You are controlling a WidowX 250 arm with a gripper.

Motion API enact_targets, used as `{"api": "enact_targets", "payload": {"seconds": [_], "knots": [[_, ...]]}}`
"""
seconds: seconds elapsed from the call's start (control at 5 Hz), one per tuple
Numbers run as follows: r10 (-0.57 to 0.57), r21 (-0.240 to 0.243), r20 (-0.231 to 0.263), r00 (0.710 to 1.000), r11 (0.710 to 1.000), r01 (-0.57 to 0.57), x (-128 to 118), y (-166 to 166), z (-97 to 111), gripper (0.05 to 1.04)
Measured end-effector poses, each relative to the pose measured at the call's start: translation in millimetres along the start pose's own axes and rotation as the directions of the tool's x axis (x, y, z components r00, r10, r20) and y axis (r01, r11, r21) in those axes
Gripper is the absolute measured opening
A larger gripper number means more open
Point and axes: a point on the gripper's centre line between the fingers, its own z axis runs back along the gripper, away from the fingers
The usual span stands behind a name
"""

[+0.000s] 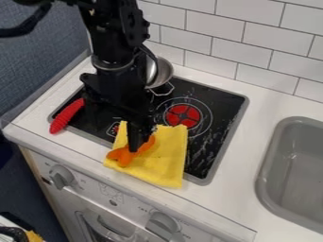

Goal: Move the red spoon to the top right of the burner

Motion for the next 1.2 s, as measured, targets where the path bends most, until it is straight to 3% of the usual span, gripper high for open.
{"api": "enact_targets", "payload": {"seconds": [0.2,0.8,1.0,1.2], "knots": [[-0.009,-0.004,-0.020,1.000,1.000,0.009,-2.0,-0.3,-4.3,1.001],[0.067,0.049,0.017,0.998,0.997,-0.068,-3.9,114.8,-11.9,1.001],[0.084,-0.007,0.009,0.996,0.996,-0.084,-0.6,136.2,-40.6,1.001],[0.094,-0.033,0.005,0.996,0.995,-0.094,15.0,151.7,-63.3,1.001]]}}
